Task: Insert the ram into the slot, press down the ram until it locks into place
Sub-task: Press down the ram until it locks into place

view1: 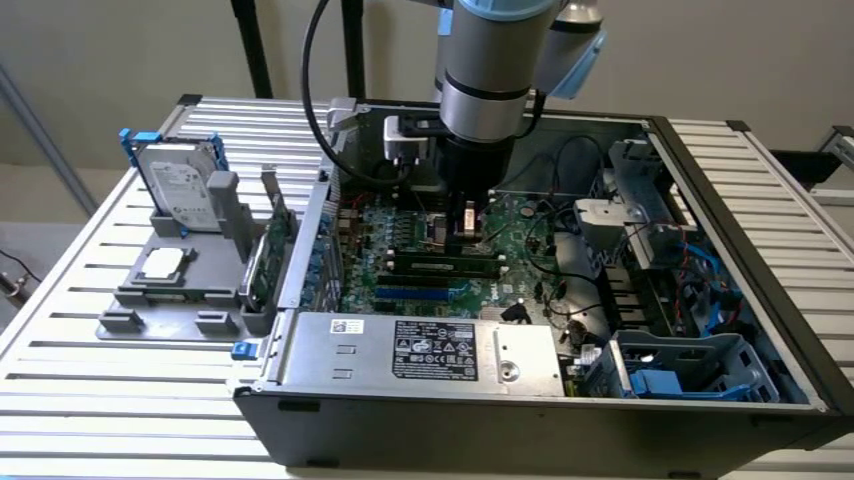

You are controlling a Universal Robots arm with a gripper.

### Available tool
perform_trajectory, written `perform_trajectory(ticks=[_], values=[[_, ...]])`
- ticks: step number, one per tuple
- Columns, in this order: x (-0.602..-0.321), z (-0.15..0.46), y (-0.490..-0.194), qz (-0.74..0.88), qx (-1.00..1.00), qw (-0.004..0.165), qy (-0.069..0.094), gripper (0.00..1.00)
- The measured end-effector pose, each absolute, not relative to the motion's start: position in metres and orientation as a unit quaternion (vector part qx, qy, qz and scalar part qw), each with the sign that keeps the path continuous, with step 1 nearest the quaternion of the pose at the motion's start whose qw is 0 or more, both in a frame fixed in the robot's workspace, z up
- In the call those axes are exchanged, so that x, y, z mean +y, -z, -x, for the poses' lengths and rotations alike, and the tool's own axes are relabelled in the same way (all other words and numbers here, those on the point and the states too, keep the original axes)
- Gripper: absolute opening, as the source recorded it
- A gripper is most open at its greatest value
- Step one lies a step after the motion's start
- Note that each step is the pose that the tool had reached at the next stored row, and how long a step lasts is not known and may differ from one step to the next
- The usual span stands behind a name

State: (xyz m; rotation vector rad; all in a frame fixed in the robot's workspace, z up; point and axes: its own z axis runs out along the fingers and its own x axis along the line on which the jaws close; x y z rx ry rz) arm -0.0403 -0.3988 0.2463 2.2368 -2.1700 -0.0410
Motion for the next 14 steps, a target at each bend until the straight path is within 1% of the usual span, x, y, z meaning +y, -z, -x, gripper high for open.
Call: perform_trajectory(ticks=[7, 14], values=[[-0.397, 0.040, -0.244, -0.718, -0.696, 0.012, 0.013, 0.11], [-0.396, 0.040, -0.234, -0.718, -0.696, 0.012, 0.013, 0.11]])
